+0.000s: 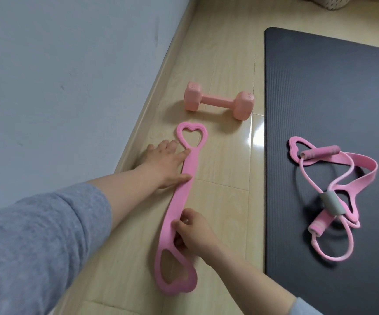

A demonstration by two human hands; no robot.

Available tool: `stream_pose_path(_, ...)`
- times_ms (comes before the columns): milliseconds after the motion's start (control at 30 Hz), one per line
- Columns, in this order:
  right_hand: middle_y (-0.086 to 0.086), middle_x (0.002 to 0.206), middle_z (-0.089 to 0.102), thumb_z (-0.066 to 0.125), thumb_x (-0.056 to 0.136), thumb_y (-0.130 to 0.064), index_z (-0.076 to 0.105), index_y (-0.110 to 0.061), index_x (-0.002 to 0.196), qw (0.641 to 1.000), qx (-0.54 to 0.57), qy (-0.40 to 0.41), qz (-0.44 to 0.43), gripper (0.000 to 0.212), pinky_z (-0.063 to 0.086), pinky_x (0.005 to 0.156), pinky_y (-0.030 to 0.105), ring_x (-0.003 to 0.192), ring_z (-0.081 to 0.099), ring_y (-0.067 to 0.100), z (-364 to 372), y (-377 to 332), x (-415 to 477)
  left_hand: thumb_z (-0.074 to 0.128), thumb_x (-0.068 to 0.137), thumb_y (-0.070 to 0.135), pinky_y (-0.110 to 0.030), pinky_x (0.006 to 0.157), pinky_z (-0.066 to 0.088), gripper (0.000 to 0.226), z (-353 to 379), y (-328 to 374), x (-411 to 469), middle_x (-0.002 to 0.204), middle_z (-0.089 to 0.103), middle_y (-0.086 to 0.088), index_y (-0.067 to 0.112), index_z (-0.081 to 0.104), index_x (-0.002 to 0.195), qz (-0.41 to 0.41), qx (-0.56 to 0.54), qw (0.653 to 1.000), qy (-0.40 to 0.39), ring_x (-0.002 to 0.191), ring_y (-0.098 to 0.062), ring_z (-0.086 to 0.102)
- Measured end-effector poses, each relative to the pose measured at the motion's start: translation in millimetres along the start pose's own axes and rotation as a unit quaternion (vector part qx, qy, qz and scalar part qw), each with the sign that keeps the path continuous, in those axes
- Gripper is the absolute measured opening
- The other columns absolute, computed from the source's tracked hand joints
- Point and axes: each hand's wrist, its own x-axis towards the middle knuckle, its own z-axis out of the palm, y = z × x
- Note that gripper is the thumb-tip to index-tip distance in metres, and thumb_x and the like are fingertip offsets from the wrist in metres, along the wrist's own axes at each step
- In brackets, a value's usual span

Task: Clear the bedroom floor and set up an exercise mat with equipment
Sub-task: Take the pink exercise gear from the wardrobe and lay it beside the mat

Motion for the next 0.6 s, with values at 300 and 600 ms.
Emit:
stream_pose_path(300,0.012,0.07,0.068,0.052,0.092,-0.016,0.061,-0.01,0.073,0.999,-0.014,-0.033,0.013,0.022,0.059,0.068,0.038,0.061,0.066,0.024,4,-4,3,0.037,0.066,0.088,-0.047,0.098,0.039,0.104,2,-10,-7,0.147,0.021,-0.007,0.029,0.014,0.148,-0.062,0.006,0.998,-0.033,0.128,-0.034,0.032)
stream_pose_path(600,0.016,0.08,0.069,0.056,0.09,-0.035,0.064,-0.002,0.081,0.99,-0.133,0.051,0.005,0.035,0.045,0.061,0.033,0.066,0.056,0.022,7,20,-18,0.052,0.081,0.065,-0.047,0.101,0.039,0.089,2,1,-15,0.147,0.022,-0.01,0.024,0.013,0.149,-0.054,-0.062,0.996,0.023,0.129,-0.035,0.033)
